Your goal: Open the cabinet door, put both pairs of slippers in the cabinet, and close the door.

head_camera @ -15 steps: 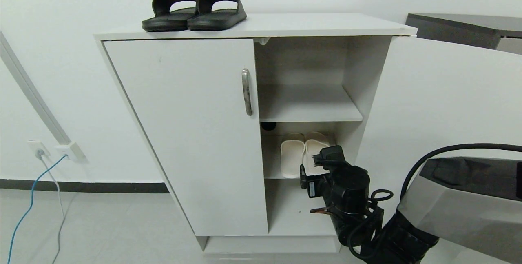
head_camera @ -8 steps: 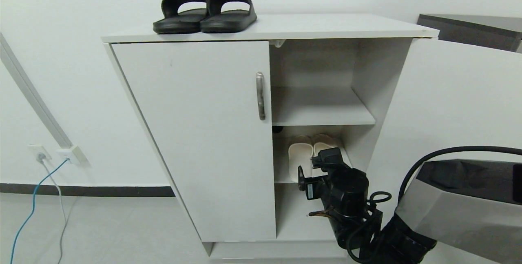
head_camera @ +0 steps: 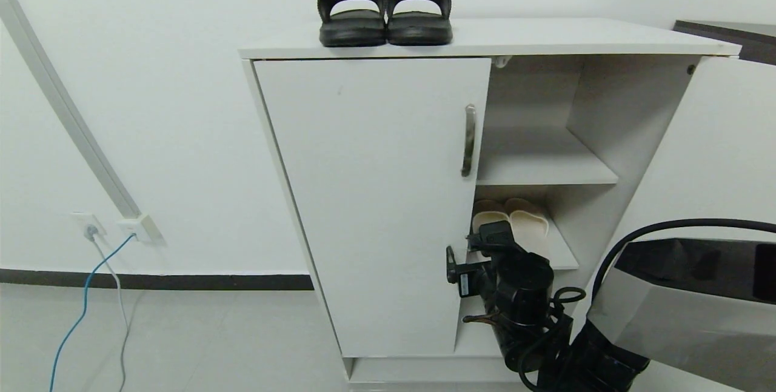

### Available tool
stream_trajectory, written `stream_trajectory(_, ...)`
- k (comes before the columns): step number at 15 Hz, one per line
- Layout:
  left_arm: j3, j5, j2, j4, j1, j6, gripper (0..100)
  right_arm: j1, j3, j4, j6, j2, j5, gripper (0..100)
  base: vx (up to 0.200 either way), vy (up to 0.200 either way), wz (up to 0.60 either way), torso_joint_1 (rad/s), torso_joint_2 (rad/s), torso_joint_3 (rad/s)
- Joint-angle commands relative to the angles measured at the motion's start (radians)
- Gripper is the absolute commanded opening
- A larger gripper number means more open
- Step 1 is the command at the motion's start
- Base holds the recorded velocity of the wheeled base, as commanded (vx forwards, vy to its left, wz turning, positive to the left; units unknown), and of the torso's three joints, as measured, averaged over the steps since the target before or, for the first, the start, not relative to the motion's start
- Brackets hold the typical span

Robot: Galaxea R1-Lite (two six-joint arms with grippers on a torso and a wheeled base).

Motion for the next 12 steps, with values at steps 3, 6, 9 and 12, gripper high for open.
stream_trajectory(3, 0.000, 0.000, 0.002, 0.000, 0.000, -0.001, 0, 0.001, 0.008, -0.002, -0.001, -0.004, 0.000, 100, 0.000, 0.200, 0.00, 0.001, 0.00, 0.006)
stream_trajectory(6, 0.000, 0.003, 0.002, -0.002, 0.000, -0.001, 0, -0.003, 0.011, -0.039, -0.003, -0.004, 0.002, 100, 0.000, 0.133, 0.00, 0.010, 0.00, 0.003)
stream_trajectory(9, 0.000, 0.002, 0.002, -0.002, 0.000, -0.001, 0, -0.004, 0.030, -0.070, -0.032, -0.005, 0.009, 100, 0.000, 0.000, 0.00, 0.000, 0.00, 0.000)
stream_trajectory(12, 0.000, 0.002, 0.002, -0.002, 0.000, -0.001, 0, -0.003, 0.039, -0.041, -0.032, -0.022, 0.040, 100, 0.000, 0.000, 0.00, 0.000, 0.00, 0.000)
